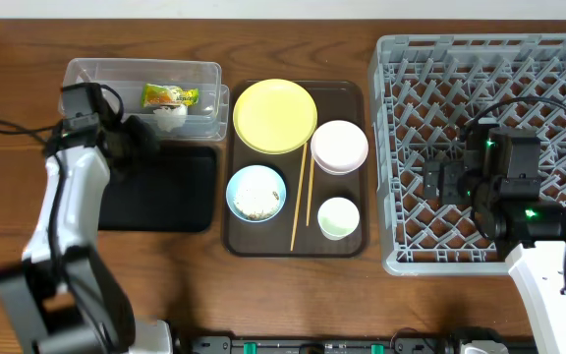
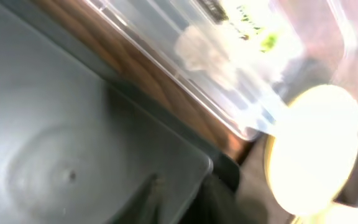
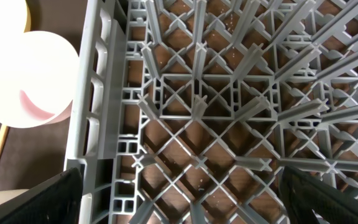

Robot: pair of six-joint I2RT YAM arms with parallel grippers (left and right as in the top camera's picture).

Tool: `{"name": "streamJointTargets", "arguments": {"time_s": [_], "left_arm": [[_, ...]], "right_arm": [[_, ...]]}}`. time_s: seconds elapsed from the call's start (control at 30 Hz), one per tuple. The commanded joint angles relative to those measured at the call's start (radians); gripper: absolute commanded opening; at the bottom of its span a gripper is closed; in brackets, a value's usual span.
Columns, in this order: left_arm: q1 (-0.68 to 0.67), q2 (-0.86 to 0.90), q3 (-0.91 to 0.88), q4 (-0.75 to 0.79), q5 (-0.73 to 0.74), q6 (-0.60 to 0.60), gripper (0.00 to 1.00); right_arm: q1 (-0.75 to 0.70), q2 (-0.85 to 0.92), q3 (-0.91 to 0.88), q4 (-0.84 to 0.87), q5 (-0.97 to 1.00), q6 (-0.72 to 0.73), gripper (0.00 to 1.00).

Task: Sort waste into correct bins and load items into the dishwasher rack

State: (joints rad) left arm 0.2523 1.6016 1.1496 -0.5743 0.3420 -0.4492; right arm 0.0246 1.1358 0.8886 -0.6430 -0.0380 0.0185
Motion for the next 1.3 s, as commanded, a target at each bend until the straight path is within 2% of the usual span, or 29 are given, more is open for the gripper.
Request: {"name": "streamJointTargets", "arguments": {"time_s": [0.0, 0.07, 0.2, 0.43, 0.6, 0.87, 1.27], "left_arm": [[-0.049, -0.074, -0.003, -0.029, 0.018, 0.109, 0.41], [-0.109, -0.109, -0.003, -0.036, 0.016, 0.17, 0.46], [-0.25, -0.13, -0.003, -0.034, -0.003, 0.237, 0.46], [-0.524, -0.072, -0.003, -0.035, -0.114, 0.266, 0.47], [-0.653, -0.013, -0.003, -0.03, -0.127, 0.266, 0.47], [-0.749, 0.072, -0.003, -0.031, -0.127, 0.266, 0.47], [-0.771, 0.143, -0.003, -0.066, -0.182, 0.266, 0.46]], "right_arm": [[-0.012, -0.012, 0.022, 0.0, -0.007, 0.01, 0.99], [-0.012, -0.012, 0.022, 0.0, -0.007, 0.01, 0.99], [-0.012, -0.012, 0.022, 0.0, -0.008, 0.01, 0.99], [-0.012, -0.012, 0.022, -0.001, -0.008, 0.01, 0.99], [-0.012, -0.012, 0.022, -0.001, -0.008, 0.01, 0.99], [-0.012, -0.012, 0.022, -0.001, -0.008, 0.01, 0.99], [-0.012, -0.012, 0.022, -0.001, -0.008, 0.01, 0.99]]}}
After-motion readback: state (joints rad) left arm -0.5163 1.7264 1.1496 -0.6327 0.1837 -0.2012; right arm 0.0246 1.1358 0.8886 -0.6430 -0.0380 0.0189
